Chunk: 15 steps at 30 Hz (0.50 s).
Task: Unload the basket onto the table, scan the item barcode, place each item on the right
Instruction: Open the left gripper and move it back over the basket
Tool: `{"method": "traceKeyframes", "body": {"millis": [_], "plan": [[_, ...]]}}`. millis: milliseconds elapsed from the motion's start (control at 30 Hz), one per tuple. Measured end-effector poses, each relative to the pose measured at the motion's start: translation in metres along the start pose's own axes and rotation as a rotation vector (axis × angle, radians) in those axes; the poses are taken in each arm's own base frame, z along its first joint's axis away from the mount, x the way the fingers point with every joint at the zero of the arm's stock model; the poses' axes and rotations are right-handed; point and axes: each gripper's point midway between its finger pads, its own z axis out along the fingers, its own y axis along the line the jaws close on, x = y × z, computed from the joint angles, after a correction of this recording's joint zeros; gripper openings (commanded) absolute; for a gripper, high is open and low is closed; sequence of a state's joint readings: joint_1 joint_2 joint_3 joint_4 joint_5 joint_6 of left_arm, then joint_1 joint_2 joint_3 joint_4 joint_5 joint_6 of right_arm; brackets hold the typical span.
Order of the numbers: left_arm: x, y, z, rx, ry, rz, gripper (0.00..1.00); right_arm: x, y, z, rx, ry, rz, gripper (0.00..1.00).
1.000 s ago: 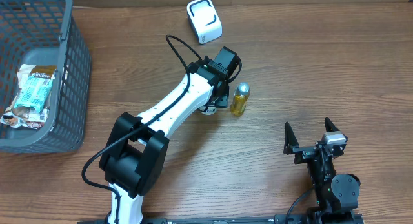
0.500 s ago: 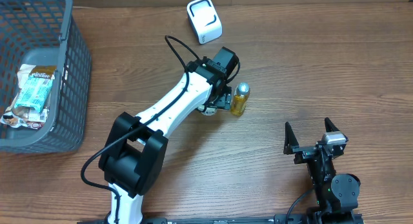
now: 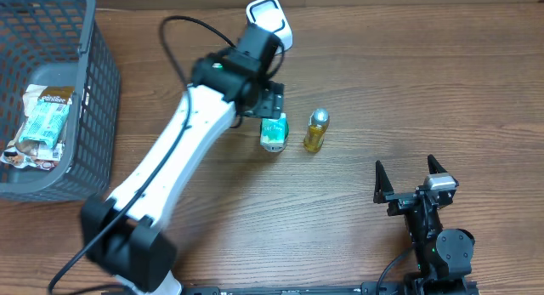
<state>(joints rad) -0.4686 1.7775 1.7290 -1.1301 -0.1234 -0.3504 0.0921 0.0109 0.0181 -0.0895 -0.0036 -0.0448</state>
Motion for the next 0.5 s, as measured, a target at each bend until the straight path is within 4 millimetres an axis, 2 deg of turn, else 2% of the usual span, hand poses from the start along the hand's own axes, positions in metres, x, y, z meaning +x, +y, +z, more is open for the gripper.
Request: {"method": "traceKeyframes", "body": {"millis": [100, 233, 500], "plan": [[0.002, 0.02, -0.022, -0.013, -0.012, 0.016, 0.93, 0.0, 0.0, 0.0, 0.0, 0.0, 0.0, 1.0], [0.008, 0.053, -0.04, -0.076, -0.004, 0.024, 0.95, 0.0, 0.0, 0.0, 0.0, 0.0, 0.0, 1.0], [0.01, 0.109, -0.05, -0.233, 0.001, -0.025, 0.97, 0.0, 0.0, 0.0, 0.0, 0.0, 0.0, 1.0]]}}
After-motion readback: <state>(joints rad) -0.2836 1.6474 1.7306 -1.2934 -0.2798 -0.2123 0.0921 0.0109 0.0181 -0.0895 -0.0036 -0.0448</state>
